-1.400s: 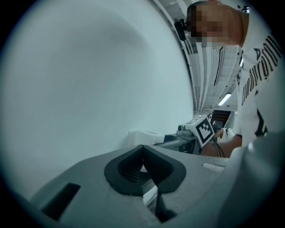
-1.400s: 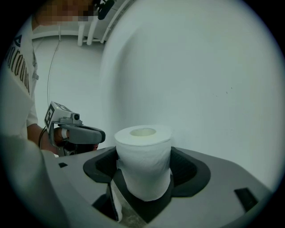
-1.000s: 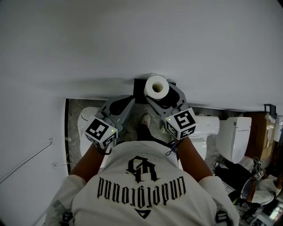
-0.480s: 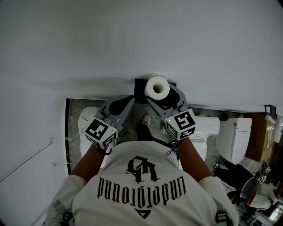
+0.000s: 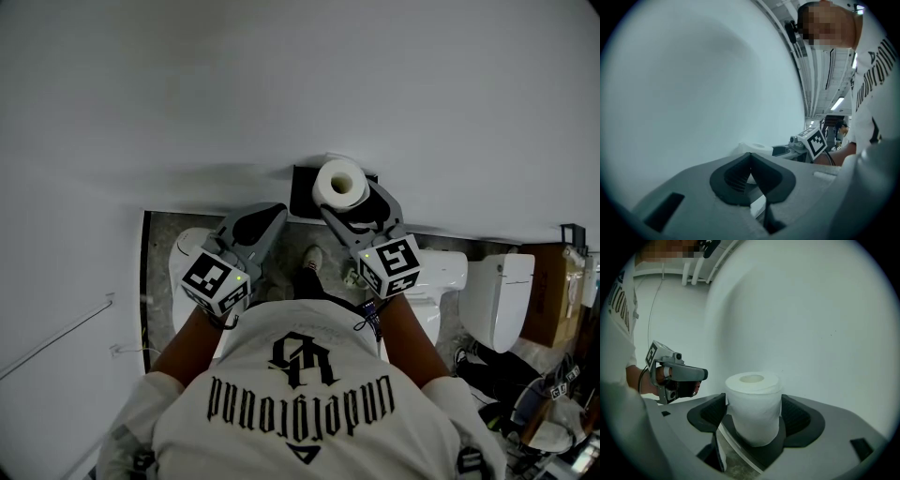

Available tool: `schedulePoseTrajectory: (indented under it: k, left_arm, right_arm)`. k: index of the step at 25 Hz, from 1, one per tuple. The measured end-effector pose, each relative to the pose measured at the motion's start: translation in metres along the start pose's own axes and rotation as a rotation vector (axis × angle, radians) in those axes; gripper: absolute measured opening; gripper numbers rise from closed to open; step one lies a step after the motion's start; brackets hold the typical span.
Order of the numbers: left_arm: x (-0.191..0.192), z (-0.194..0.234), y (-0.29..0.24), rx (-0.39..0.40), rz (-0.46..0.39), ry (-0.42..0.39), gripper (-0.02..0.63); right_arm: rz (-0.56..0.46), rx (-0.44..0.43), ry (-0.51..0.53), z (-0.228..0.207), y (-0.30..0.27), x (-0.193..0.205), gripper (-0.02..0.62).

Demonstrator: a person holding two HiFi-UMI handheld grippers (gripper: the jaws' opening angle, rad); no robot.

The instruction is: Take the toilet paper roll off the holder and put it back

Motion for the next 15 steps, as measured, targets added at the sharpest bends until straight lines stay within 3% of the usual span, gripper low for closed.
schedulePoseTrajectory:
  k: [15]
  left_arm:
    - [-0.009,-0.018,0.041,0.012,-0.027,-0.039,0.012]
  right_arm:
    - [-0.038,0.054,0.028,0.031,0.029,-0.009,0.327]
Point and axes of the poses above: the fingertips, and each gripper's own axes: y backward along the fingers, z to its left, x out of its underside, the point moved 5 cm from there along y, backward along the fingers, and after that the axes turned 3 degrees about -y, right-handed, at the moved point
